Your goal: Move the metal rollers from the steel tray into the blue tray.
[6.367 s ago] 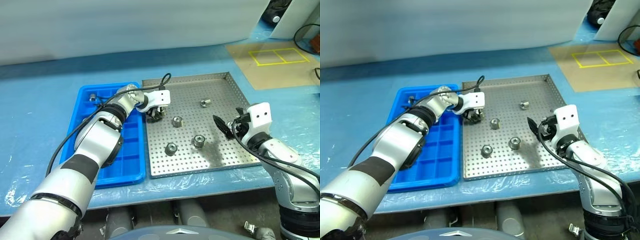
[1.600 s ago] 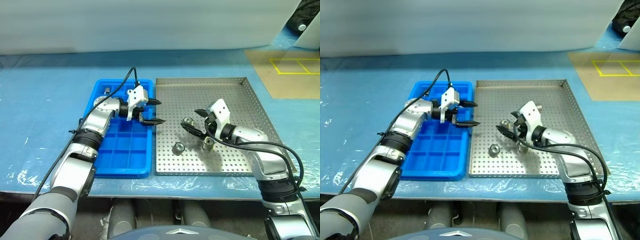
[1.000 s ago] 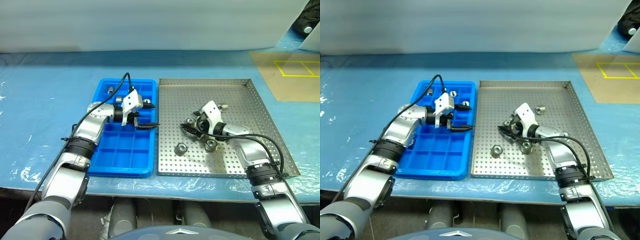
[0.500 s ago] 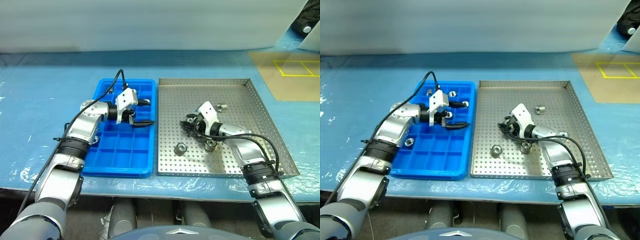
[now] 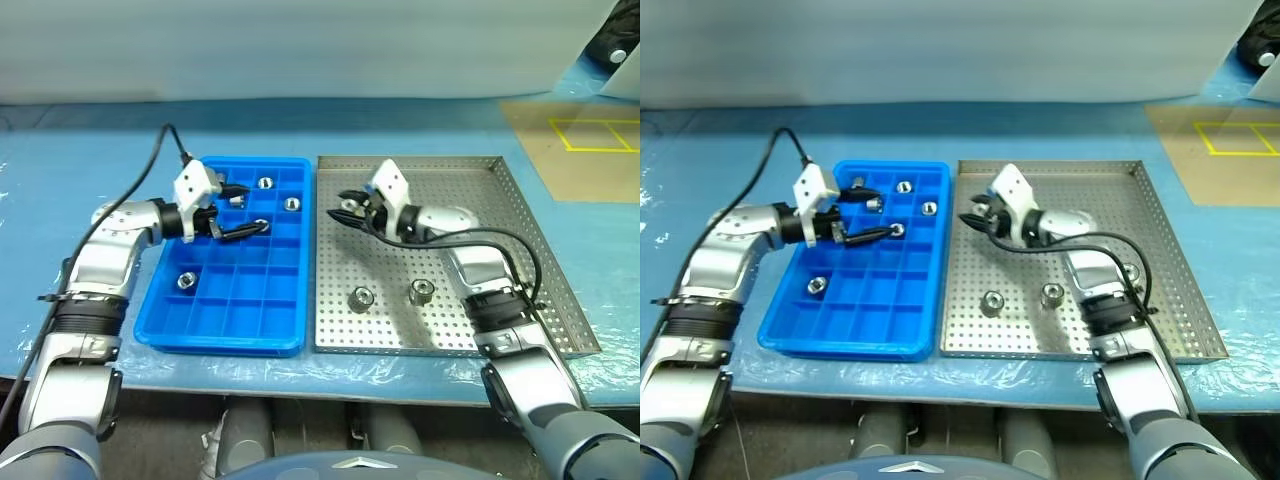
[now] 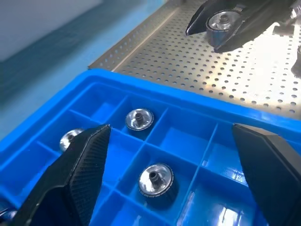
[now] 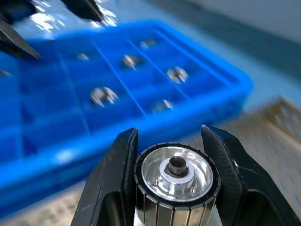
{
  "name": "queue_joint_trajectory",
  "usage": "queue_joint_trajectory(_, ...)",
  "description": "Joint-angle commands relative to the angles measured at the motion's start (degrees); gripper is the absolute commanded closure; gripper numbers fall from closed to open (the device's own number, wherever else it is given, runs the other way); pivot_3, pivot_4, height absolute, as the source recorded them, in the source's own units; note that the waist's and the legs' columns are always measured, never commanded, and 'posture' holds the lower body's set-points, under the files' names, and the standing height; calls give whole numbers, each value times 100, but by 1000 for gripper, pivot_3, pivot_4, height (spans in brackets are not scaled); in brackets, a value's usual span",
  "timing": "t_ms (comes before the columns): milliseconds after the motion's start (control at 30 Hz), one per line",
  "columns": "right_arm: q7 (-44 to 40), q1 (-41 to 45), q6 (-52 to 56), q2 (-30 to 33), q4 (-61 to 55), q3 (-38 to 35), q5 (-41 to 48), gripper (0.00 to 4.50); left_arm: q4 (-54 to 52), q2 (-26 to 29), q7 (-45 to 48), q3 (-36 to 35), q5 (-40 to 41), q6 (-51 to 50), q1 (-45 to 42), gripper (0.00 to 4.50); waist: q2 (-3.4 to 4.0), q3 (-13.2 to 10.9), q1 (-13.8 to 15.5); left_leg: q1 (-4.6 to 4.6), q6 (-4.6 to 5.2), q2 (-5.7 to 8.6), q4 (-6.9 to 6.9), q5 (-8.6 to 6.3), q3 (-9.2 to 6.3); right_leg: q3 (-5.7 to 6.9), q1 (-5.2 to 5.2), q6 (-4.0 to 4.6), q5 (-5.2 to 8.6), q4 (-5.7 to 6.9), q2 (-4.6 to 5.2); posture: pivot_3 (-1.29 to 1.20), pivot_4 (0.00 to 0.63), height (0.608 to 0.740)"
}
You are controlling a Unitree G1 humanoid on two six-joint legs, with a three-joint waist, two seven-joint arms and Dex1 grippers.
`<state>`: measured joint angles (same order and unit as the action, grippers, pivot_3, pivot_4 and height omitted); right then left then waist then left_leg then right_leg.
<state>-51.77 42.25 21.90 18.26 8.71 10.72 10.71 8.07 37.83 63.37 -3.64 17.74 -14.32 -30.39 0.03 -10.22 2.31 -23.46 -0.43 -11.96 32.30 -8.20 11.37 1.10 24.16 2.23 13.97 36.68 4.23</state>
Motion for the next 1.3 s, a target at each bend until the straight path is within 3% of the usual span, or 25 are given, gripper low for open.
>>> queue_joint_trajectory(33, -476, 245, 0, -286, -211, 357, 246, 2819, -881, 378, -67, -511, 391, -399, 488, 203, -1, 0, 48, 0, 0, 1, -5, 0, -2, 3, 0, 3, 2, 0, 0, 104, 150, 740)
queue_joint_trajectory(200, -769, 338, -303, -712, 281, 743, 111, 2819, -1823, 751, -291, -1095, 655, -819, 1540, 203, -4, -3, 267, -10, -4, -1, -16, 1, -13, 17, 6, 10, 7, -5, 2, 257, 150, 740)
queue_joint_trajectory(333, -1007, 559, -692, -1224, 1056, 955, 52, 2819, -2693, 976, -565, -2066, 842, -1202, 2681, 203, -14, -8, 380, -16, -10, -18, -18, 3, -22, 23, 9, 10, 9, -6, 4, 374, 150, 740)
queue_joint_trajectory(633, -1033, 985, -1745, -2027, 2642, 1042, -351, 2819, -3624, 894, -981, -3304, 1106, -1541, 4119, 203, -13, -9, 794, -5, -26, -33, -53, 11, -30, 26, 11, 15, 15, -13, 4, 501, 150, 740)
queue_joint_trajectory(967, -265, 1505, -2793, -2246, 4011, 588, -720, 2819, -3729, 963, -1251, -3037, 1228, -1528, 4001, 203, -14, -9, 990, -5, -38, -28, -76, 17, -34, 25, 17, 16, 17, -18, 4, 475, 150, 740)
queue_joint_trajectory(1300, -281, 1371, -2758, -2180, 3985, 396, -753, 2819, -3316, 1024, -1219, -2403, 1102, -1374, 3407, 203, -17, -7, 913, -9, -54, -36, -77, 28, -34, 26, 27, 22, 20, -13, -9, 409, 150, 740)
